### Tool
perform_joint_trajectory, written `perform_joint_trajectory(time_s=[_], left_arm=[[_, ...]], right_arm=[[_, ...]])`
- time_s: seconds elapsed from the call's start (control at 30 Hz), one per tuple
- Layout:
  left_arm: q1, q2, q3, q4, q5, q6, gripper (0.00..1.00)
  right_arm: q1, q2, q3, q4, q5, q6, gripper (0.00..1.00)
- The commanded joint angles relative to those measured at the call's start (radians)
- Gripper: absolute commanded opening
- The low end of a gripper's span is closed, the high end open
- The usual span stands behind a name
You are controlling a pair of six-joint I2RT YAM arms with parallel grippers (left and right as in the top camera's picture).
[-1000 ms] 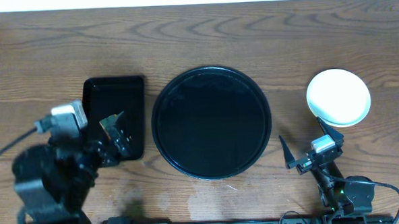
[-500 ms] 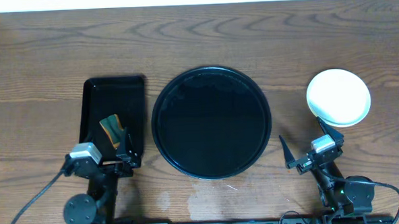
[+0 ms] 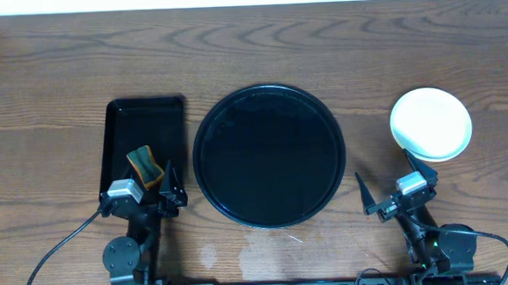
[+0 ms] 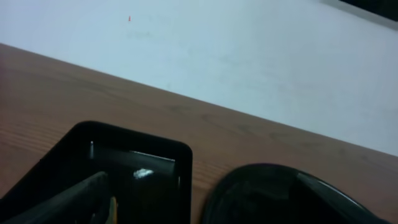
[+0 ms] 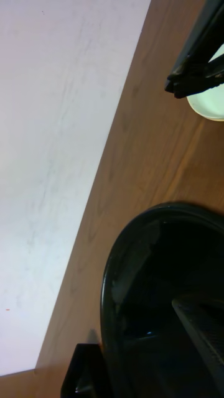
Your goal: Clean dirty plates on tray and stack at the side
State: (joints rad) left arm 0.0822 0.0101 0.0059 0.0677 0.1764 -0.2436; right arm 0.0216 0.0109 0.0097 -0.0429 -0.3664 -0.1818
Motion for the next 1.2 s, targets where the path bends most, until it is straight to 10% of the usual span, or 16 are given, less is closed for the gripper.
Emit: perform_joint_trajectory(time_s=[0.0, 1.17], left_arm=[[-0.005, -0.009, -0.002, -0.006, -0.009, -0.009, 0.92], [-0.005, 0.002, -0.002, -0.121, -0.009, -0.009, 0.92]], right_arm=[[-0.007, -0.005, -0.004, -0.001, -0.004, -0.006, 0.99], [-0.007, -0.005, -0.004, -0.001, -0.004, -0.006, 0.99]])
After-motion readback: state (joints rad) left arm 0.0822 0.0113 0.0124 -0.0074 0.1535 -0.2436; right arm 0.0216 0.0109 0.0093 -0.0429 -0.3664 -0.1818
